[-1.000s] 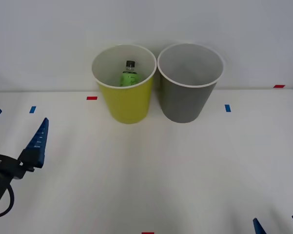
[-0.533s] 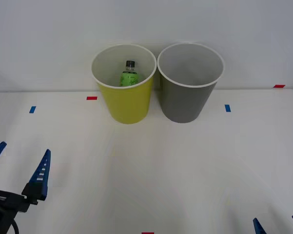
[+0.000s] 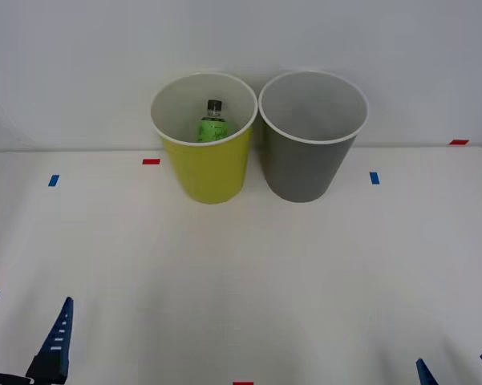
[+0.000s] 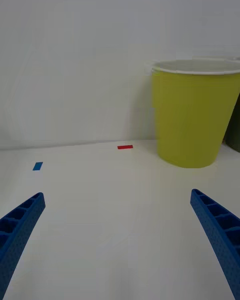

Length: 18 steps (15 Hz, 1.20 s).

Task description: Put cans in the gray bin and PET bottles in the light green bin.

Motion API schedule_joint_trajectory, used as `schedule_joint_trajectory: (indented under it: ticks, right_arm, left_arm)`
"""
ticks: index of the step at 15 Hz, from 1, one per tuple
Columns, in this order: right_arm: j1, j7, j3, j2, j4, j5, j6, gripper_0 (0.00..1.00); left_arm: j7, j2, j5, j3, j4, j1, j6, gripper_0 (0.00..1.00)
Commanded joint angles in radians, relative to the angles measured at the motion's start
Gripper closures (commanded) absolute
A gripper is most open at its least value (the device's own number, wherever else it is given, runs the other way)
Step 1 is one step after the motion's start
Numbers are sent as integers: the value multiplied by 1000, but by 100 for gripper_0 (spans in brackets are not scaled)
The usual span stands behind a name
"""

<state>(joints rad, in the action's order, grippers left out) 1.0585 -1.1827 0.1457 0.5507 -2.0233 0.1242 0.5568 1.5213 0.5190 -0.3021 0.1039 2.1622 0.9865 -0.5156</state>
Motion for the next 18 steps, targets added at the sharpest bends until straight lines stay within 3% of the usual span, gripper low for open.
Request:
schedule_joint_trajectory:
  ticks: [1, 7, 18]
  right_arm:
    - [0, 0, 0, 0, 0, 0, 0, 0]
    - [0, 0, 0, 0, 0, 0, 0, 0]
    - [0, 0, 0, 0, 0, 0, 0, 0]
  left_arm:
    - [8, -7, 11, 33, -91, 6, -109, 0]
    - [28, -34, 17, 91, -229, 43, -294, 0]
    - [33, -48, 34, 85, -231, 49, -301, 0]
